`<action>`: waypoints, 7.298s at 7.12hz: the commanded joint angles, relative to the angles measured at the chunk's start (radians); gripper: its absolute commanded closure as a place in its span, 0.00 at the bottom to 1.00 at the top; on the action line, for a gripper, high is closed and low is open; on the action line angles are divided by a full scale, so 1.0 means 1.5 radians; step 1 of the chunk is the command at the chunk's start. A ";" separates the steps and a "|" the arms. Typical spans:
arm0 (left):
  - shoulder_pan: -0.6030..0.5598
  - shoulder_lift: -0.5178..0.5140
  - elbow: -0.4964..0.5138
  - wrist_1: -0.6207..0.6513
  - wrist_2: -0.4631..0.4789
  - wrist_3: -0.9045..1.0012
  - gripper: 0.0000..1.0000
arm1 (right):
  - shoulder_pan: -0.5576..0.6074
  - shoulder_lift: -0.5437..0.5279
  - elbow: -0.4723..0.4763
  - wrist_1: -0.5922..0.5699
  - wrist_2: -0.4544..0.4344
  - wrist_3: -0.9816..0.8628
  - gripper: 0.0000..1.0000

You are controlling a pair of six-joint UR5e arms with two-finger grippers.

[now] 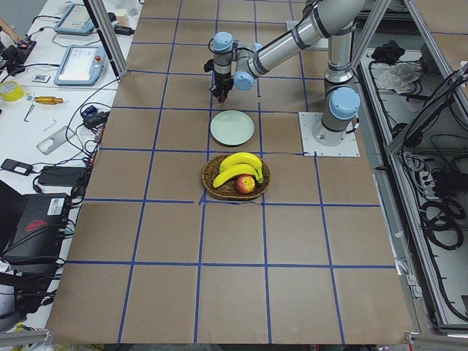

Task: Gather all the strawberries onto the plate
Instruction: 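Grasp the strawberry nearest the plate with the left gripper and drop it onto the plate, then reach the left gripper to the next strawberry and grasp it, then carry the strawberry onto the plate and open the left gripper, then lower the left gripper onto the last strawberry and grasp it, then lower the strawberry onto the plate and open the left gripper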

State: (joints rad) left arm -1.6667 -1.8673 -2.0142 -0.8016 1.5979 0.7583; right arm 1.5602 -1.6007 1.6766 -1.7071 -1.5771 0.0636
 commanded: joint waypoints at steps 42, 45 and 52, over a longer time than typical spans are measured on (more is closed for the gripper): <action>-0.073 -0.091 0.067 -0.081 -0.193 -0.731 0.22 | 0.004 -0.026 0.006 0.060 -0.016 -0.006 0.00; -0.073 -0.095 0.067 -0.082 -0.193 -0.726 0.91 | 0.004 -0.025 0.006 0.060 -0.014 -0.006 0.00; 0.128 0.024 0.066 -0.180 -0.012 -0.257 1.00 | 0.004 -0.025 0.006 0.060 -0.015 -0.005 0.00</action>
State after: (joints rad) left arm -1.5675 -1.8717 -1.8787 -1.0663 1.5020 0.1567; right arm 1.5662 -1.6383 1.6859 -1.6168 -1.5999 0.0556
